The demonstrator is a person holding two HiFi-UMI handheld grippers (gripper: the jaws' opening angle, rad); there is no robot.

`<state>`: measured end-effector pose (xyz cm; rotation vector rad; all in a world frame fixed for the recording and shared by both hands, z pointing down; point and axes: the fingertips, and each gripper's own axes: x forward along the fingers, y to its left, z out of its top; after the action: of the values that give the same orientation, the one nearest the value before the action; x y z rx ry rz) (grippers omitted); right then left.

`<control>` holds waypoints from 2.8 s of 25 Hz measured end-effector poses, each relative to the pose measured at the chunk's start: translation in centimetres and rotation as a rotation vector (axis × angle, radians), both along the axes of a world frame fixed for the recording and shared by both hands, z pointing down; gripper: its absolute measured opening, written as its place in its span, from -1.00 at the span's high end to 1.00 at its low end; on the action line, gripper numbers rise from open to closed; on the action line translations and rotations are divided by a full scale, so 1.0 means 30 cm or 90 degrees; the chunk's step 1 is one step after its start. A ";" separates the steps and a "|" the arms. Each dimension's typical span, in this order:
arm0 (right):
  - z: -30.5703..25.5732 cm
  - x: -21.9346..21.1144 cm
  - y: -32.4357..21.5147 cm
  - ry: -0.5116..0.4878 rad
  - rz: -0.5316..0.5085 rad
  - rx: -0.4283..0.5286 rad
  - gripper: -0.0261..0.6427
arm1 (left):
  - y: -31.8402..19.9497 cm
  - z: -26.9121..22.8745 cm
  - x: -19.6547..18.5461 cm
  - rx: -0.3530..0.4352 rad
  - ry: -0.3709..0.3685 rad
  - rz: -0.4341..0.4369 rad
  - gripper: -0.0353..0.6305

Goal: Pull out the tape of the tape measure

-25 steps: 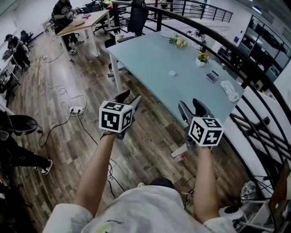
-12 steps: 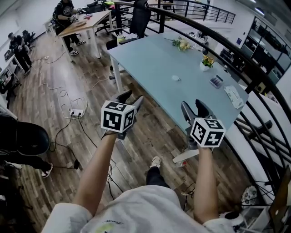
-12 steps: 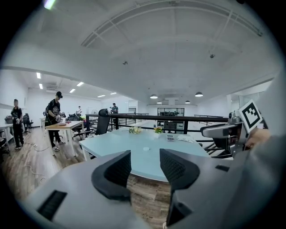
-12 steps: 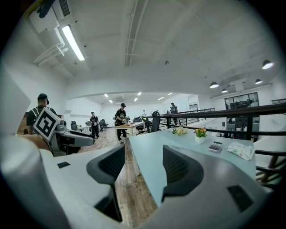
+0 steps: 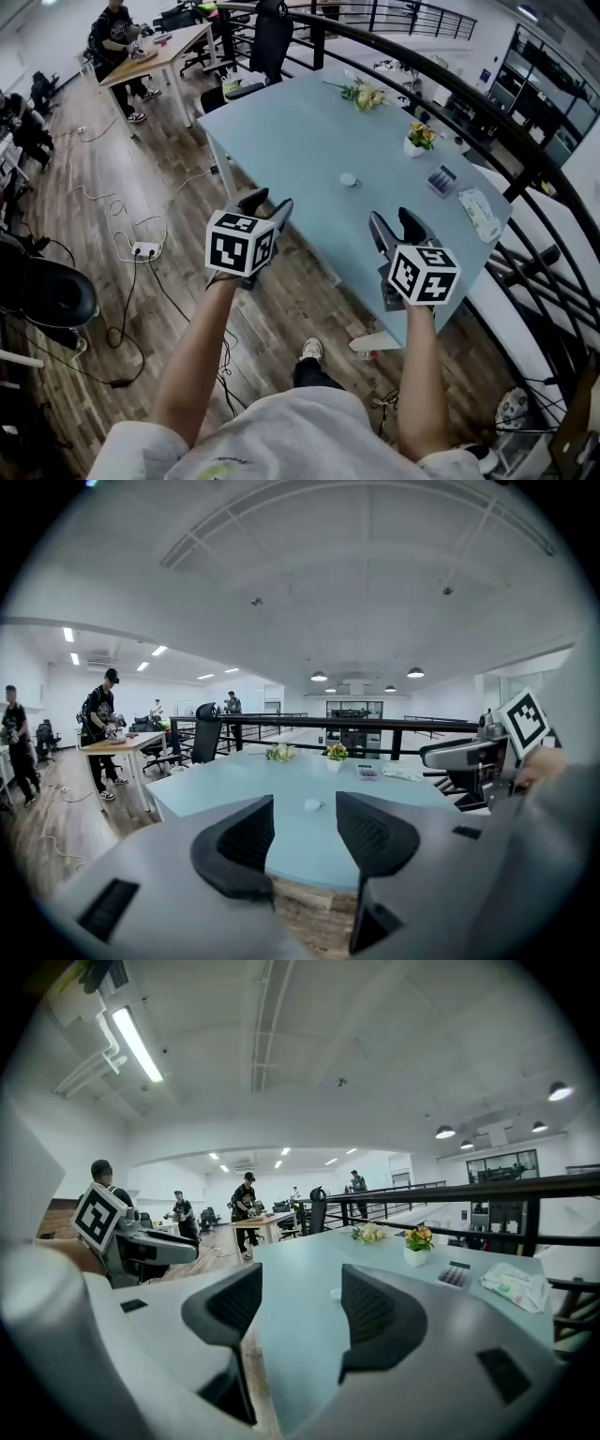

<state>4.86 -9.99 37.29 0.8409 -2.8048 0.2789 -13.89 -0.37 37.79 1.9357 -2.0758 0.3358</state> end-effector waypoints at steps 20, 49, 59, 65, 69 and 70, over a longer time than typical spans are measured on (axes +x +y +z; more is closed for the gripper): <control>0.037 -0.099 -0.582 -0.004 0.029 -0.024 0.18 | -0.600 0.037 -0.107 -0.032 -0.008 0.027 0.27; 0.076 -0.020 -0.761 0.004 0.256 -0.032 0.18 | -1.040 0.098 -0.073 -0.035 -0.001 0.270 0.27; 0.081 -0.070 -0.762 0.005 0.348 -0.030 0.18 | -1.146 0.122 -0.083 -0.034 -0.005 0.381 0.27; 0.077 -0.063 -0.737 0.004 0.402 -0.026 0.18 | -1.174 0.128 -0.057 -0.036 -0.012 0.445 0.27; 0.090 -0.055 -0.720 0.005 0.434 -0.025 0.18 | -1.188 0.148 -0.035 -0.037 -0.015 0.482 0.27; 0.090 -0.053 -0.715 0.004 0.441 -0.025 0.18 | -1.189 0.150 -0.028 -0.038 -0.017 0.492 0.26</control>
<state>3.28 -31.43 40.00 1.7675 -2.3872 0.4209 -14.73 -36.03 42.30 2.6233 -1.2188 0.5635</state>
